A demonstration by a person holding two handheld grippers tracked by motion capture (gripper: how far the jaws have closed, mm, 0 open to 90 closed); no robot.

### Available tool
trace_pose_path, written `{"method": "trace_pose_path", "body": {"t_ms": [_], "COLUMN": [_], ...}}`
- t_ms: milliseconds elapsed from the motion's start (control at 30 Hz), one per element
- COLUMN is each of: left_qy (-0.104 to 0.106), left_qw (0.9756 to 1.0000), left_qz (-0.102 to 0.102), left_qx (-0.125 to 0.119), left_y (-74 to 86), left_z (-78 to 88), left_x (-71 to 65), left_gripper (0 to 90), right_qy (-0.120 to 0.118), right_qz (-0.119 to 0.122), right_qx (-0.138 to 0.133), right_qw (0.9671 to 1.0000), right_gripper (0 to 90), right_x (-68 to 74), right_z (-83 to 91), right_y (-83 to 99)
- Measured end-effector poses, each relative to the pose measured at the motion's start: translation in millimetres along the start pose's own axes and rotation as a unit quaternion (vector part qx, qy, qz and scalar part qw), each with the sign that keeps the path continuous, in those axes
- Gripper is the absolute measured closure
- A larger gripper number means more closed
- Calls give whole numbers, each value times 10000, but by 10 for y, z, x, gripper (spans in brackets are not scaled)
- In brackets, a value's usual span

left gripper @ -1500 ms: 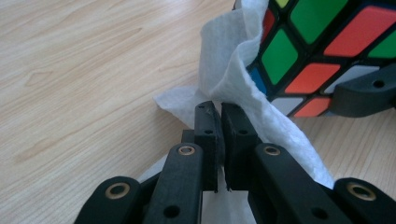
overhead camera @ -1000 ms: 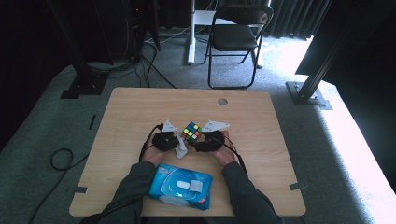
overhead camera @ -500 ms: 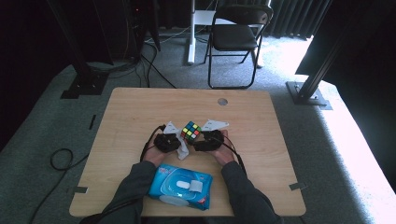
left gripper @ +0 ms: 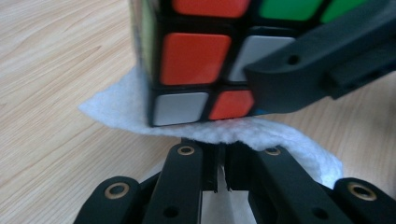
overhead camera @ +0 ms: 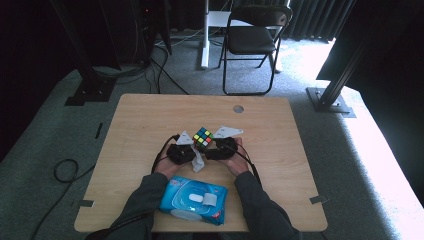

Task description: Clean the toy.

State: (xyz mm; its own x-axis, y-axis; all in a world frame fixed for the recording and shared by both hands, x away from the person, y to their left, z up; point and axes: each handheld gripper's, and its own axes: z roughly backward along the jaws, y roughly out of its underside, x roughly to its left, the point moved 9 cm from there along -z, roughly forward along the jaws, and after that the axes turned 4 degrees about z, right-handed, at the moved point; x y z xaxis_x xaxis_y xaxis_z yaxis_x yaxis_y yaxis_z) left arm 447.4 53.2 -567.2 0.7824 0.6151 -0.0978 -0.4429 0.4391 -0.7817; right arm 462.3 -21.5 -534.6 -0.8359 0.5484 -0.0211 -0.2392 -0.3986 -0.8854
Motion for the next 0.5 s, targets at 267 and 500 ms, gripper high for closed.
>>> {"method": "trace_pose_path", "body": {"t_ms": [267,500], "left_qy": [25,-102], "left_qw": [9999,9999], "left_qz": [-90,-11], "left_qx": [-38,-44], "left_y": [-12,-10], "left_z": [7,22], "left_x": [-20,33], "left_gripper": [855,854], "right_qy": [20,21], "right_qz": [-22,-32], "right_qx": [-39,-18], "right_qw": [10000,10000], "right_gripper": [341,341], "right_x": [3,1], "right_z": [-14,-6], "right_y": [-44,-19]}}
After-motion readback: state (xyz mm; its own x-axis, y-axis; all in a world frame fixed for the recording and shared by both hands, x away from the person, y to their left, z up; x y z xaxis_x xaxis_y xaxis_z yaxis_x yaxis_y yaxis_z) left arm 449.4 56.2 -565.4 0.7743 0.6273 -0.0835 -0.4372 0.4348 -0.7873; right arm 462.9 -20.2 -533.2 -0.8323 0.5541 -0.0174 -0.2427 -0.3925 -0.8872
